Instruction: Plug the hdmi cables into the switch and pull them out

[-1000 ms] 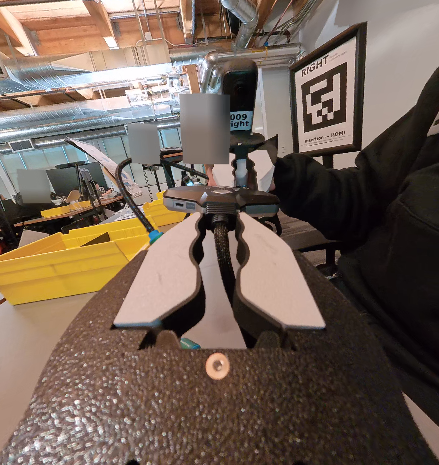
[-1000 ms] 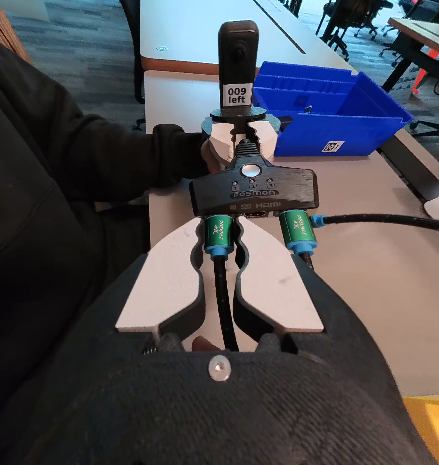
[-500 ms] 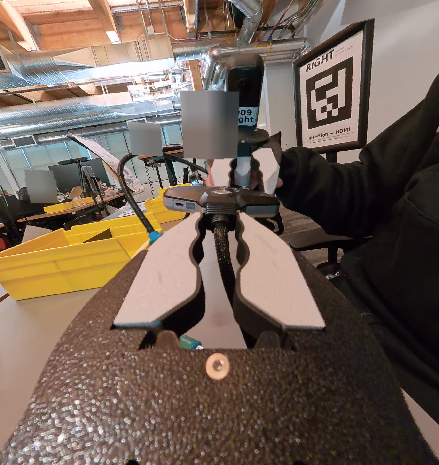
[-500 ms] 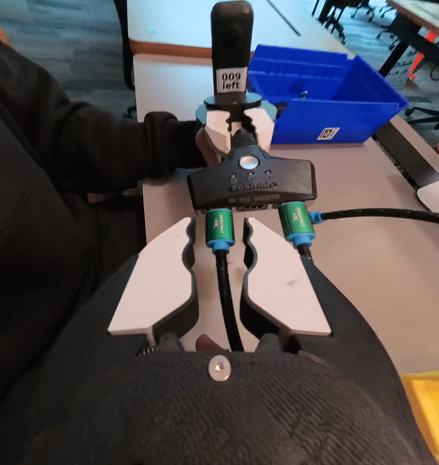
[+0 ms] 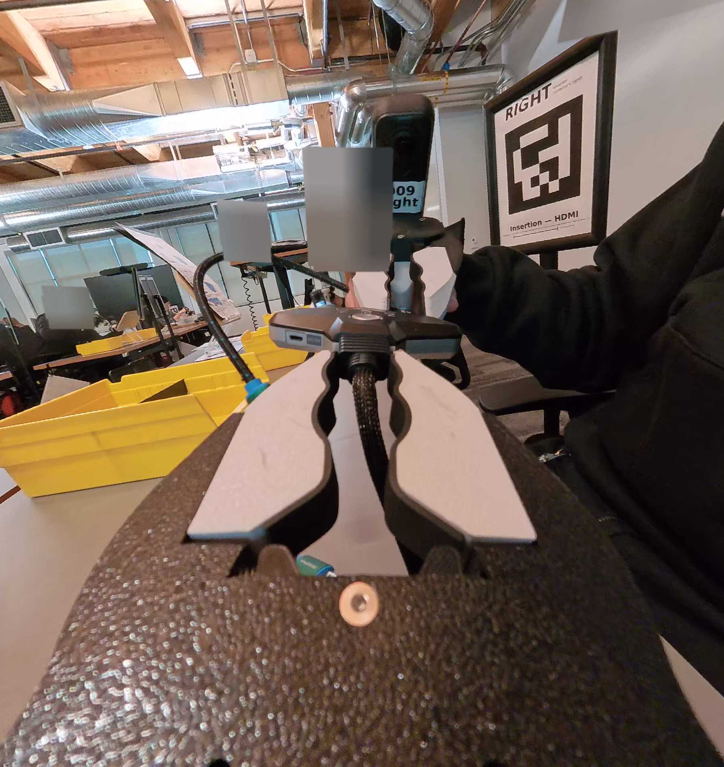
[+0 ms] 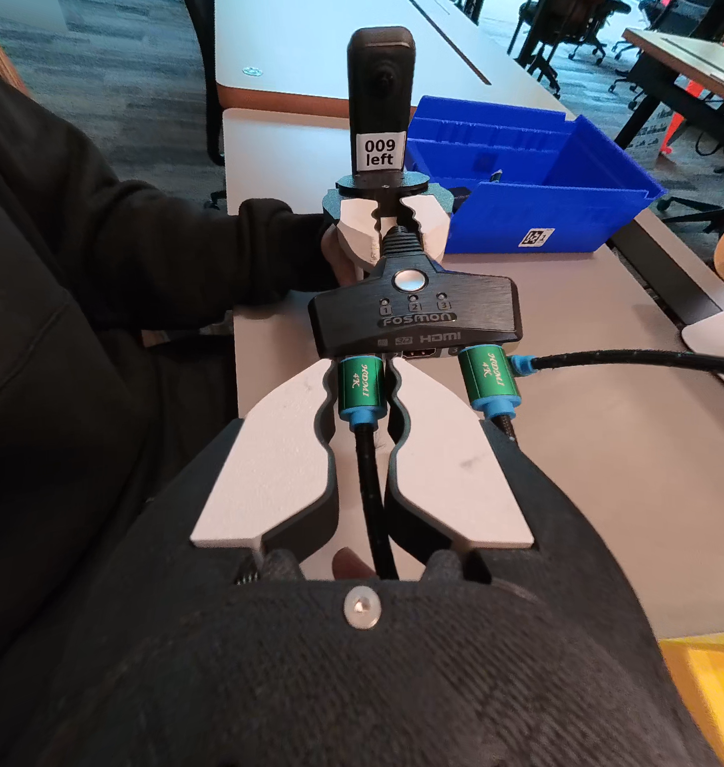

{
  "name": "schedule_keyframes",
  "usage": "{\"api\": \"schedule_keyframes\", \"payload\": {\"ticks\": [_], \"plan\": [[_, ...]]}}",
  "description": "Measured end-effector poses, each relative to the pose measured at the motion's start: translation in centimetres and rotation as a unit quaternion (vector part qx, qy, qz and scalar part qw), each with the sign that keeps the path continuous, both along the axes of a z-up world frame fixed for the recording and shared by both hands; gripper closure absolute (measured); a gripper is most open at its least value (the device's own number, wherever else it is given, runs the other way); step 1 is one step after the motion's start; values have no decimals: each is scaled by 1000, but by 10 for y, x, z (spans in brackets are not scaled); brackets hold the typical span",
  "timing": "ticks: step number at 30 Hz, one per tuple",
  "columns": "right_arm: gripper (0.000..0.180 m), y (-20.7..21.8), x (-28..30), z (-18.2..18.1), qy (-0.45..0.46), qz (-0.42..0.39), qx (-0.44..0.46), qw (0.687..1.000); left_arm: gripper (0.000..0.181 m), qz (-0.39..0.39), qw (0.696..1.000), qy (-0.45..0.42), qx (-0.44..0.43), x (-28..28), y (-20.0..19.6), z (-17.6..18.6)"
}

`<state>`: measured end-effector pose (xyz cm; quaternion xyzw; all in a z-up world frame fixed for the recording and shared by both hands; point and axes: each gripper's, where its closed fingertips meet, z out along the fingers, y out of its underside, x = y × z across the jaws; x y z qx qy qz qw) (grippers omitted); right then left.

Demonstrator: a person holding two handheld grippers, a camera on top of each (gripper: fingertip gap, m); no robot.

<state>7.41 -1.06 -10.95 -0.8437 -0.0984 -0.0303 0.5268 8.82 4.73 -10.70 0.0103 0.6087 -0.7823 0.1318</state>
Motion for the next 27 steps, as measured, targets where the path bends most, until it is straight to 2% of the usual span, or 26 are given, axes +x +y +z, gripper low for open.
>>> {"api": "schedule_keyframes", "payload": {"ticks": [5,13,18,27], "plan": [[158,-3,-2,-6,-5,7,-33,999,158,-2,1000,-3,12,-2,-2,-2],[157,-30,5,-13,-31,15,-170,985,158,12,997,4,78,1,-22,-16],[157,-35,8,-13,-50,18,-201,978,158,28,995,2,92,4,-26,-19],[157,-44,14,-14,-16,7,-218,976,158,37,993,12,107,8,-33,-23]]}}
